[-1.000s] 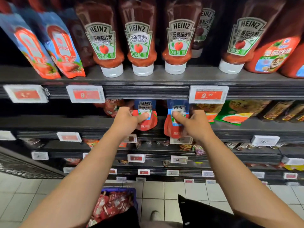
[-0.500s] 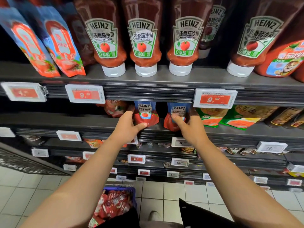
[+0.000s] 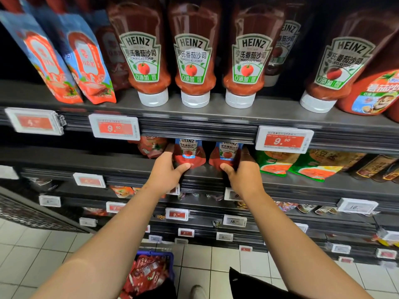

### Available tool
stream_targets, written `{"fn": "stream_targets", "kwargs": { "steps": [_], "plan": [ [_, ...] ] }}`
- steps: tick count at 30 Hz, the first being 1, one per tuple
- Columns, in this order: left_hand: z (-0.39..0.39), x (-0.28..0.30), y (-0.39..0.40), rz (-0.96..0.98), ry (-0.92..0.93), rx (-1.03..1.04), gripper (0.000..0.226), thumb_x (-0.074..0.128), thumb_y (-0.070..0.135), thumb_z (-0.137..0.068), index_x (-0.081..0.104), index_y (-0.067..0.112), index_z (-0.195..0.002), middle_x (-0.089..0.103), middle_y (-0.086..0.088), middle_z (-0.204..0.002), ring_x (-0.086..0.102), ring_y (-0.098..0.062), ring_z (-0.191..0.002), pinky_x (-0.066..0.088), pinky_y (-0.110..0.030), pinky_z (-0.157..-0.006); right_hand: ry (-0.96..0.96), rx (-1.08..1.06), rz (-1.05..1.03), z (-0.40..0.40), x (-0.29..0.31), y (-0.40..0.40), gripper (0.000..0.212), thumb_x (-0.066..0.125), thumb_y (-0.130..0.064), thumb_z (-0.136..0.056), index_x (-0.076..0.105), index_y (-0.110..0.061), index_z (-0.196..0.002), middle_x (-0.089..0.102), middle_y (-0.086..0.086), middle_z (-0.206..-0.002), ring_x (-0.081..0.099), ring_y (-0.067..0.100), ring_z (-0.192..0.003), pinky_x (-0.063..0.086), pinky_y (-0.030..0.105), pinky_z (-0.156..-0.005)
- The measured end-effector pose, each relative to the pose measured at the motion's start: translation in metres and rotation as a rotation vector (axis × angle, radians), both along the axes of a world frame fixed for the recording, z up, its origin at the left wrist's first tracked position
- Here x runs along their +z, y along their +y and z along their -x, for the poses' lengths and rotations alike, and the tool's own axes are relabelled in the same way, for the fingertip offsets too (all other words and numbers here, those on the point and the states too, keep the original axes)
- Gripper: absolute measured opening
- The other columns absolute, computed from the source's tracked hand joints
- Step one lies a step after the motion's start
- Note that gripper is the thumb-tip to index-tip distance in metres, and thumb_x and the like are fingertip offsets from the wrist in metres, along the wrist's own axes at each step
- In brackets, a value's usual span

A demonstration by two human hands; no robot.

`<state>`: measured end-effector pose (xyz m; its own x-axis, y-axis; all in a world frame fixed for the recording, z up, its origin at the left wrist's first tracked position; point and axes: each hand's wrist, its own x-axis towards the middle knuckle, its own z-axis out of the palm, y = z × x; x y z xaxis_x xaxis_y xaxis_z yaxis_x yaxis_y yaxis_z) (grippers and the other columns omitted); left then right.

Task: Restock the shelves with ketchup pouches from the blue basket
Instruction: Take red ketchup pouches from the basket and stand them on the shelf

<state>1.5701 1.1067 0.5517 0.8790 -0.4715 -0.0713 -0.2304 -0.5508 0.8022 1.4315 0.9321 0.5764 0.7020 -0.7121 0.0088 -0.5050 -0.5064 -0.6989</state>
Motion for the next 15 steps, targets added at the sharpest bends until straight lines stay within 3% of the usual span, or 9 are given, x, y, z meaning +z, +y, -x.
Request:
{"fn": "stream_targets", "kwargs": {
  "steps": [2,5,9,15],
  "plan": [
    [0.000,0.000,-0.001,-0.011,0.014,0.022,0.028,0.076,0.030,-0.089,0.054,0.016,-0.099,0.068,-0.015,-0.098,0.065,-0.025,-0.085,0.056,-0.037,-0.074,-0.002,-0.038,-0.025,-0.006,0.000,0.002,0.057,0.074,-0.032,-0.090,0.050,-0.008,-0.135,0.064,0.018,-0.127,0.062,0.037,-0.115,0.055,0.041,-0.093],
    [0.003,0.003,-0.004,-0.038,-0.019,0.069,0.040,0.082,0.034,-0.083,0.054,0.012,-0.099,0.065,-0.014,-0.094,0.062,-0.023,-0.079,0.054,-0.037,-0.070,-0.027,-0.081,-0.025,-0.007,-0.004,0.007,0.058,0.074,-0.031,-0.090,0.046,-0.010,-0.137,0.064,0.018,-0.124,0.062,0.037,-0.113,0.055,0.042,-0.091],
    [0.008,0.006,-0.012,-0.044,-0.109,0.111,0.042,0.086,0.036,-0.078,0.064,0.006,-0.100,0.069,-0.010,-0.096,0.066,-0.024,-0.092,0.057,-0.045,-0.084,-0.012,-0.101,0.042,-0.006,-0.008,0.011,0.053,0.070,-0.026,-0.092,0.045,-0.010,-0.136,0.063,0.020,-0.119,0.060,0.039,-0.111,0.056,0.046,-0.088],
    [0.006,0.008,-0.021,-0.131,-0.113,0.099,0.050,0.077,0.043,-0.085,0.067,-0.006,-0.083,0.069,-0.020,-0.078,0.067,-0.032,-0.075,0.056,-0.047,-0.070,0.034,-0.105,0.050,-0.016,-0.008,0.007,0.043,0.067,-0.023,-0.093,0.051,-0.004,-0.129,0.061,0.021,-0.123,0.057,0.039,-0.113,0.052,0.044,-0.092]
  ]
}}
